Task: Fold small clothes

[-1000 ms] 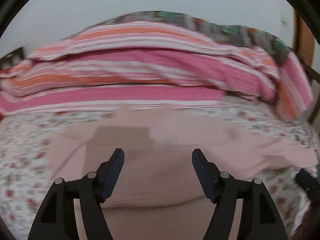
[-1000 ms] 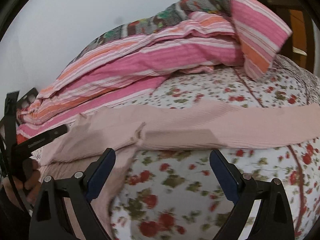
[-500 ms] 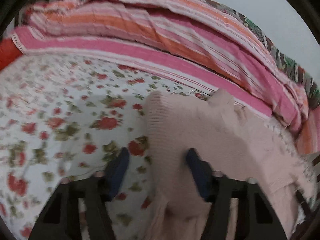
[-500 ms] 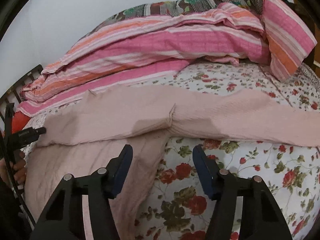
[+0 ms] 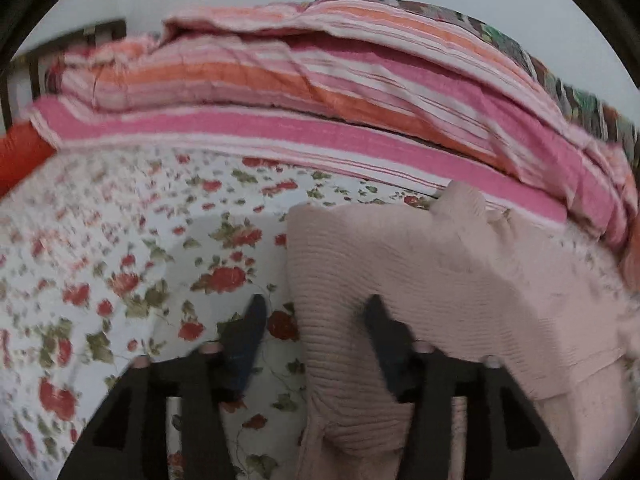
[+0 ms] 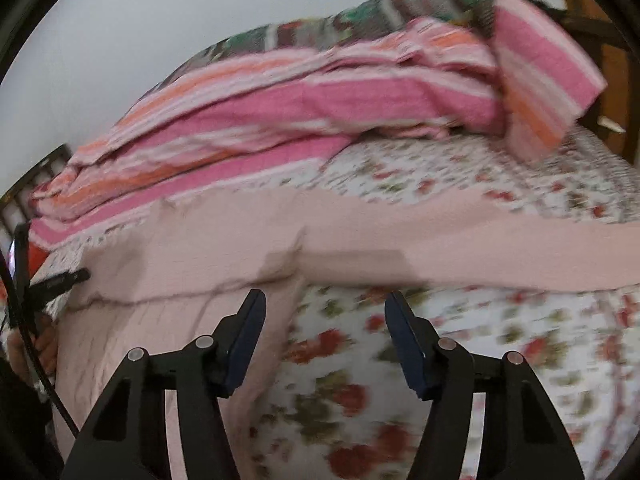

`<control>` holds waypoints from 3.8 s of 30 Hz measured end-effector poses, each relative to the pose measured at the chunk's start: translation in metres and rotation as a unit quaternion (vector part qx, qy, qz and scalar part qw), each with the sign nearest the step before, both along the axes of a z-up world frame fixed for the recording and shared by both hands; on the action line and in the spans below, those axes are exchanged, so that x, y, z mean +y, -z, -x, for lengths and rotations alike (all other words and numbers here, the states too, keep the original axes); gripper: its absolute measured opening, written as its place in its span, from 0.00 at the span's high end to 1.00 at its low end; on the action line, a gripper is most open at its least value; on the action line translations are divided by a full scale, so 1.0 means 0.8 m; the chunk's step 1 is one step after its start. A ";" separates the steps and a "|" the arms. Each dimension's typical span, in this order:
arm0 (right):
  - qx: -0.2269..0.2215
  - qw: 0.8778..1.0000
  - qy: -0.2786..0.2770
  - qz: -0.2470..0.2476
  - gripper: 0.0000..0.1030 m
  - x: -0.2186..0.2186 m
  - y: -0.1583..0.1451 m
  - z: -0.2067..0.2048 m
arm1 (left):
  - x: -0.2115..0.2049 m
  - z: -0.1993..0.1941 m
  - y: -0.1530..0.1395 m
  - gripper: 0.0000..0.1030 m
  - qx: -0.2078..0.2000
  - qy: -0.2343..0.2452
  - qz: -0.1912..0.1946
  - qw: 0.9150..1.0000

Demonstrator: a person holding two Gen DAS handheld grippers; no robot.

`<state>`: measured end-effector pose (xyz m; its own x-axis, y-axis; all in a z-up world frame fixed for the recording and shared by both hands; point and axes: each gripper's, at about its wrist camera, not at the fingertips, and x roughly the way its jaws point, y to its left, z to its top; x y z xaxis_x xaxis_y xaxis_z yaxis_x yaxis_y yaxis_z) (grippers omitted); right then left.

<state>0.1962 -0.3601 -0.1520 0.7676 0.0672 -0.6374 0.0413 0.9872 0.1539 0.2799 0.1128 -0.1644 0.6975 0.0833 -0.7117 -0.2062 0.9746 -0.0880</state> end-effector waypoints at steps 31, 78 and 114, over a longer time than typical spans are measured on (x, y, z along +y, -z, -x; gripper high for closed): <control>0.005 0.973 0.213 -0.091 0.81 -0.303 0.041 0.017 | -0.021 -0.009 0.013 0.30 0.019 0.024 -0.042 0.999; -0.057 0.990 -0.116 0.062 0.46 0.198 -0.052 -0.063 | 0.097 0.047 -0.035 0.29 -0.073 0.035 0.157 0.984; -0.013 1.000 -0.011 -0.012 0.45 0.016 0.020 -0.059 | -0.033 0.036 -0.027 0.90 -0.073 0.072 0.029 0.994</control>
<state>0.2434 -0.3476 -0.1678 0.7816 0.0998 -0.6158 0.0145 0.9840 0.1778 0.2513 0.0864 -0.1425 0.7957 -0.0627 -0.6024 -0.0457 0.9856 -0.1628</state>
